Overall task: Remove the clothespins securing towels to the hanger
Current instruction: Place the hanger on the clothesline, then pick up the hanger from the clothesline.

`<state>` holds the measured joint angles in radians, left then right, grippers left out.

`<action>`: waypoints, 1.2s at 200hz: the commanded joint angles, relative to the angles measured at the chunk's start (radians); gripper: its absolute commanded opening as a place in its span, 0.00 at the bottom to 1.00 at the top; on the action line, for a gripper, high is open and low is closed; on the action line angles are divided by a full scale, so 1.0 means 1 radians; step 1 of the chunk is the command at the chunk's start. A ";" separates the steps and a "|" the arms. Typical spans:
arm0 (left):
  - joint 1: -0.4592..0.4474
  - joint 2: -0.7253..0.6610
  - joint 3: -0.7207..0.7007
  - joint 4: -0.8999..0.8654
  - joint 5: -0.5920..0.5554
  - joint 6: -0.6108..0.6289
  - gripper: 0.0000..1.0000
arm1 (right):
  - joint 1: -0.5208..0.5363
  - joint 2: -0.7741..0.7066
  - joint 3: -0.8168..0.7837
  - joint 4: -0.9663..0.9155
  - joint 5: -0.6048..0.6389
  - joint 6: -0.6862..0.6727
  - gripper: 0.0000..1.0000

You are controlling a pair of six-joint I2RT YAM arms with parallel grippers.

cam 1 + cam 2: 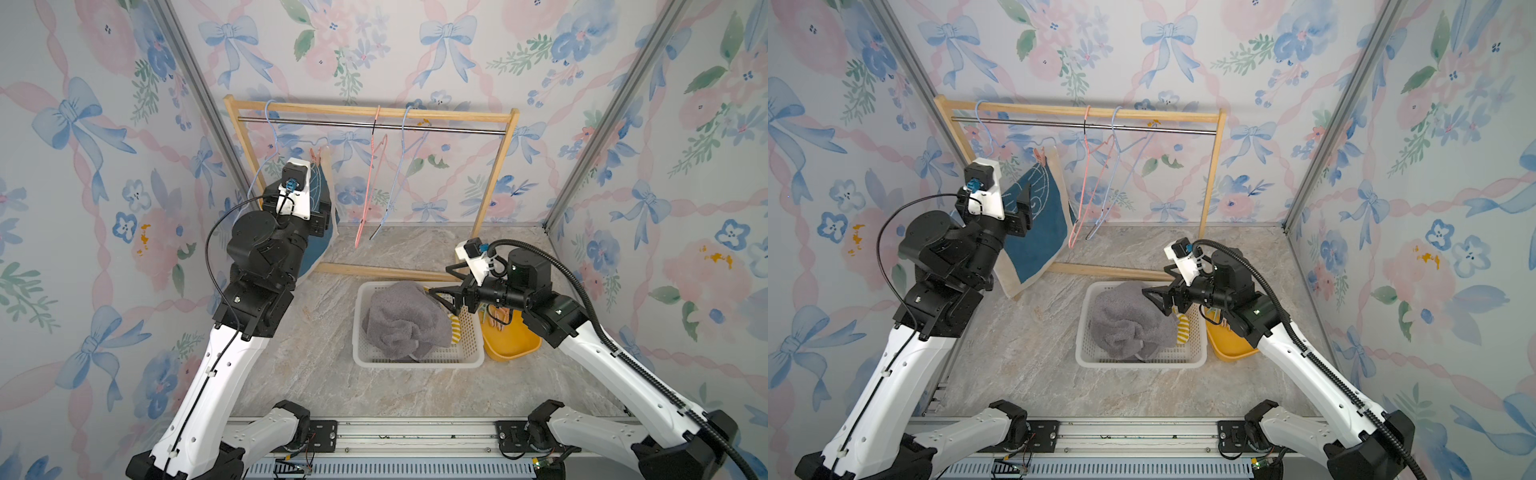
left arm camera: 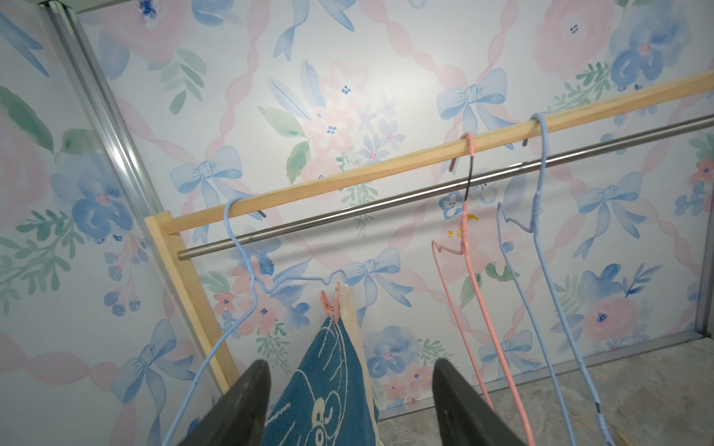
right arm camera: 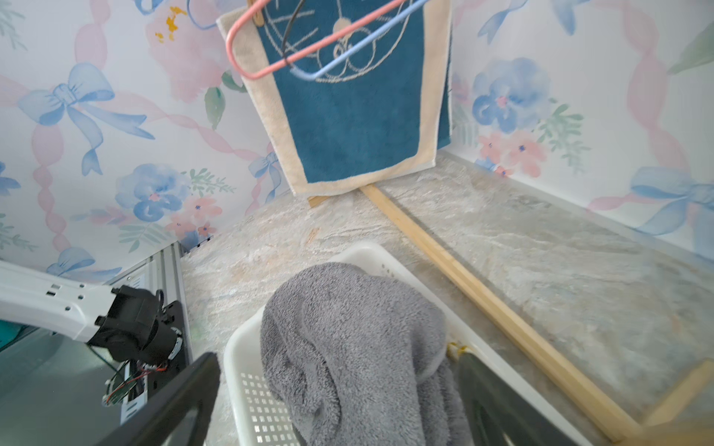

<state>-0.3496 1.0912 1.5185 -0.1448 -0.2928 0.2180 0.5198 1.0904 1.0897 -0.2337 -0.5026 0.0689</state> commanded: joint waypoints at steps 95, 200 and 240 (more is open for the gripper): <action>0.544 0.297 0.344 -0.169 0.520 -0.363 0.80 | -0.149 0.122 0.140 0.241 -0.138 0.240 0.98; 0.586 0.411 0.395 -0.177 0.733 -0.336 0.87 | -0.149 0.152 0.104 0.296 -0.177 0.255 0.97; 0.584 0.418 0.381 -0.177 0.709 -0.319 0.82 | -0.150 0.148 0.092 0.299 -0.182 0.257 0.98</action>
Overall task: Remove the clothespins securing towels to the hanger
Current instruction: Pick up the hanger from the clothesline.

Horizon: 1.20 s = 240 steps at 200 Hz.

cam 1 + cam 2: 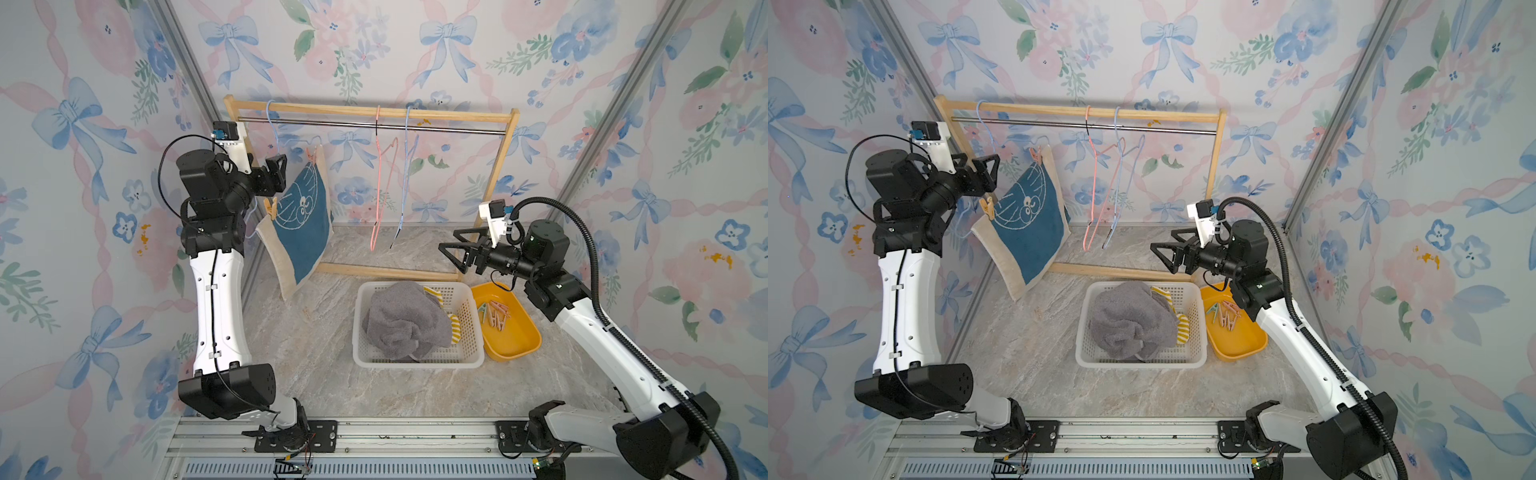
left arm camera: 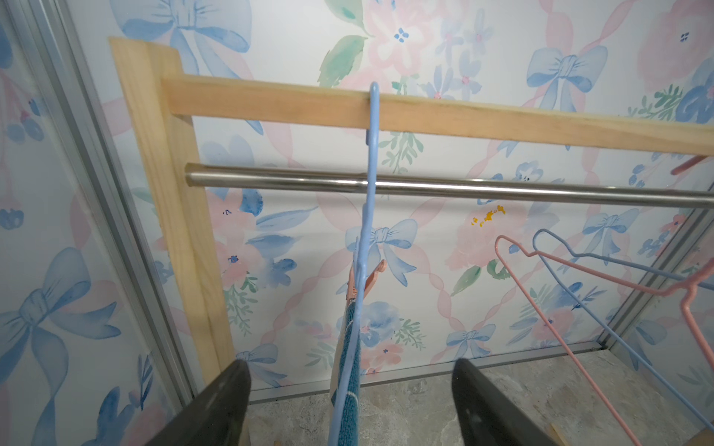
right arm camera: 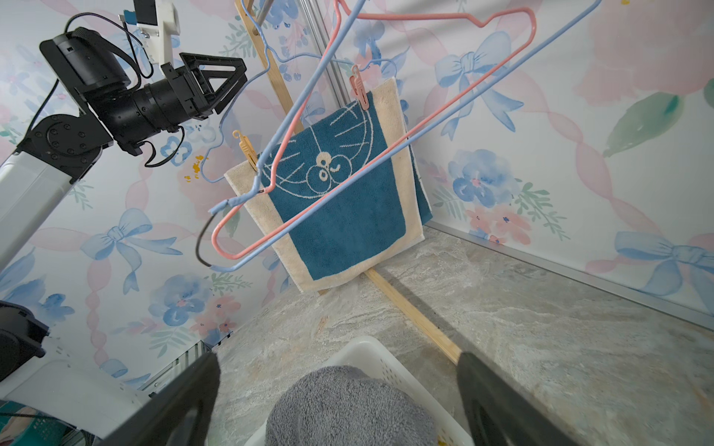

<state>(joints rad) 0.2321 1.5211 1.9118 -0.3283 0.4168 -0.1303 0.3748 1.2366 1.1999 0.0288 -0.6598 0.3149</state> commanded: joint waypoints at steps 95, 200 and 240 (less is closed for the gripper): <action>-0.026 0.004 -0.033 0.007 -0.094 0.058 0.62 | -0.004 -0.014 -0.031 0.024 -0.023 -0.003 0.97; -0.053 0.023 -0.025 0.007 -0.122 0.086 0.30 | -0.002 -0.021 -0.026 0.000 -0.015 -0.013 0.97; -0.062 0.022 -0.027 0.006 -0.133 0.089 0.17 | -0.002 -0.015 -0.028 -0.001 -0.015 -0.013 0.98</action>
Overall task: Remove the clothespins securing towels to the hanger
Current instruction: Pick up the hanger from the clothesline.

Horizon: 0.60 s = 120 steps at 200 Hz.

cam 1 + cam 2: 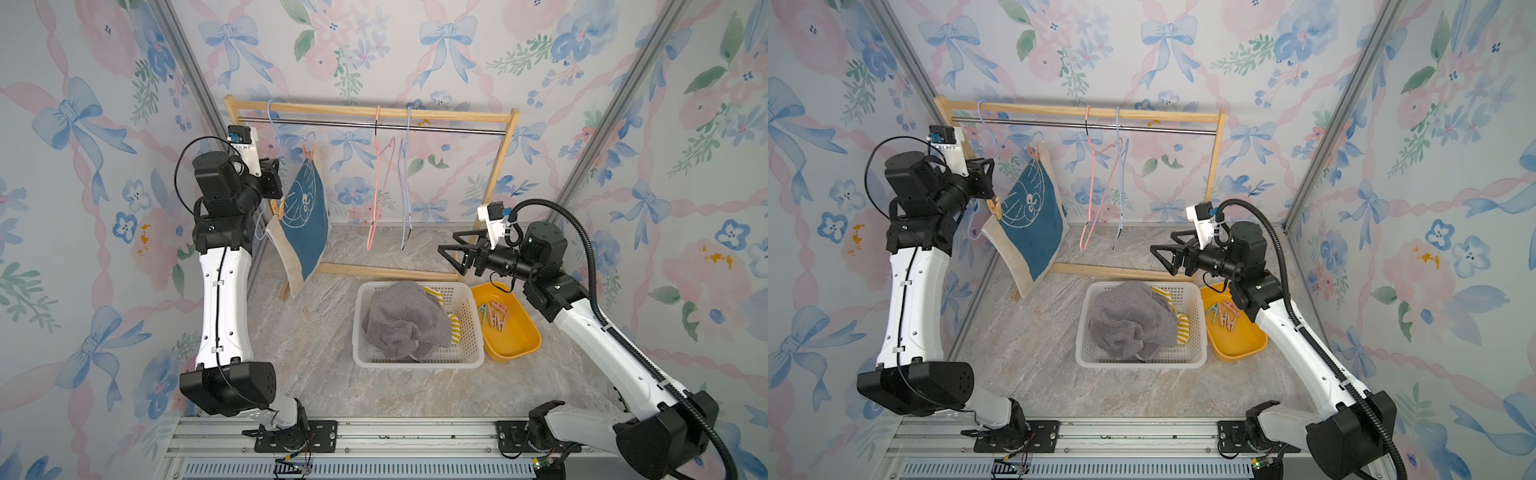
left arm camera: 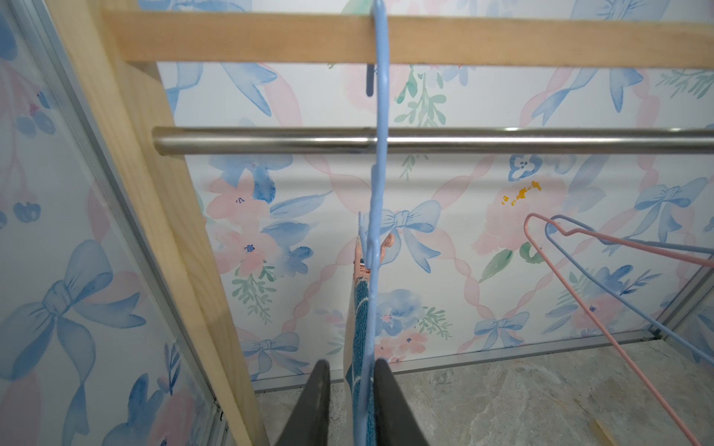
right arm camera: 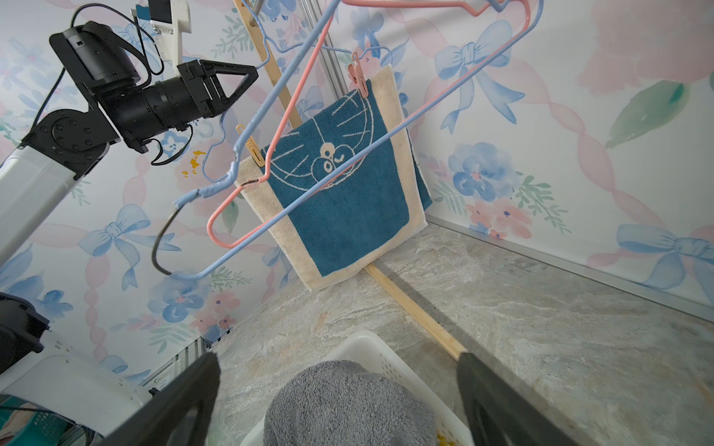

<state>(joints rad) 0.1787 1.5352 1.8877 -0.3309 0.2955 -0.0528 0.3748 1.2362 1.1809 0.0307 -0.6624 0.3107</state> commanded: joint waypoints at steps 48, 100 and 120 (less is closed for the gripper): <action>-0.031 0.003 0.011 0.010 -0.022 0.017 0.00 | 0.000 -0.014 -0.012 -0.011 -0.008 -0.021 0.98; -0.062 0.008 0.059 0.009 -0.045 0.019 0.00 | 0.001 0.010 0.011 -0.038 0.004 -0.041 0.98; -0.070 0.002 0.074 0.010 -0.060 0.021 0.00 | 0.003 0.010 0.017 -0.044 0.010 -0.047 0.98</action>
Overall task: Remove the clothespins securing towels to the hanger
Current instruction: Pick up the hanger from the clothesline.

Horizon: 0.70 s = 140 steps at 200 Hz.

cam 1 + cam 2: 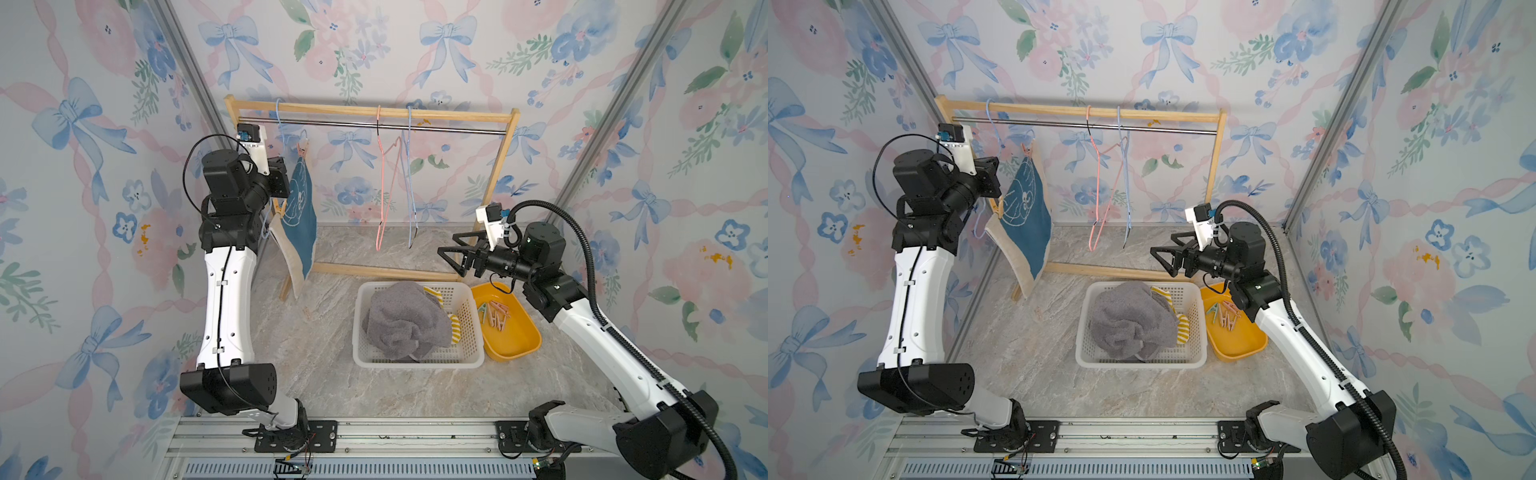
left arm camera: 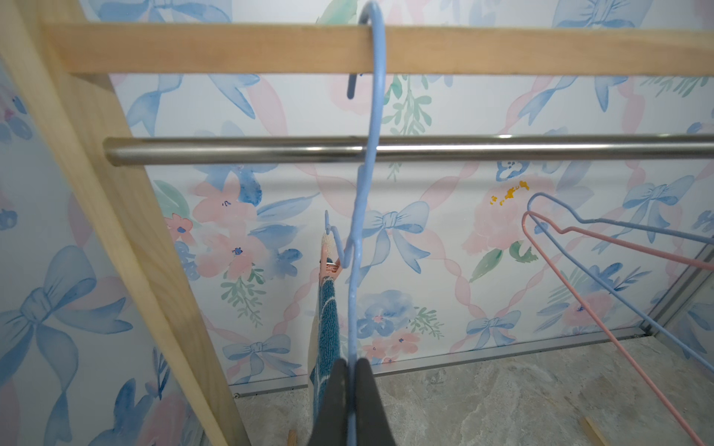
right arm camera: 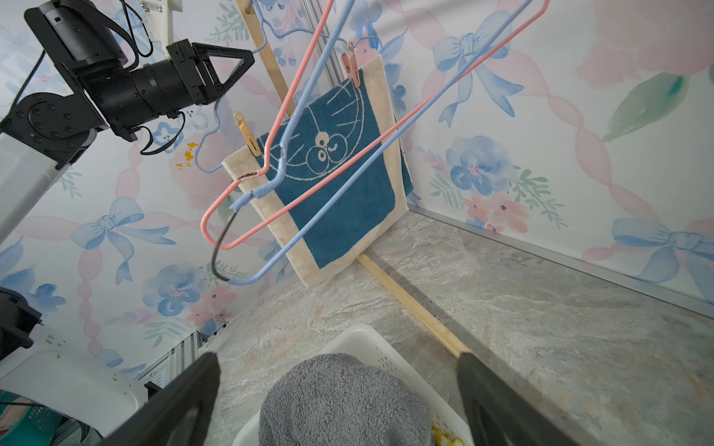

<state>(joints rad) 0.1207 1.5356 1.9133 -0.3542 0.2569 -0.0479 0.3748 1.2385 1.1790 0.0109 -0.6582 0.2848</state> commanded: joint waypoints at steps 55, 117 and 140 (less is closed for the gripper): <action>-0.024 -0.023 0.085 0.035 -0.051 0.022 0.00 | 0.016 0.005 0.024 -0.036 0.016 -0.027 0.97; -0.039 -0.053 0.121 0.036 -0.064 0.026 0.00 | 0.025 0.003 0.023 -0.045 0.022 -0.034 0.97; -0.044 -0.071 0.122 0.035 -0.066 0.030 0.00 | 0.027 -0.003 0.021 -0.047 0.022 -0.039 0.97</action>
<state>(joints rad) 0.0845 1.5181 1.9976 -0.3691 0.2047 -0.0441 0.3901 1.2392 1.1793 -0.0216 -0.6426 0.2684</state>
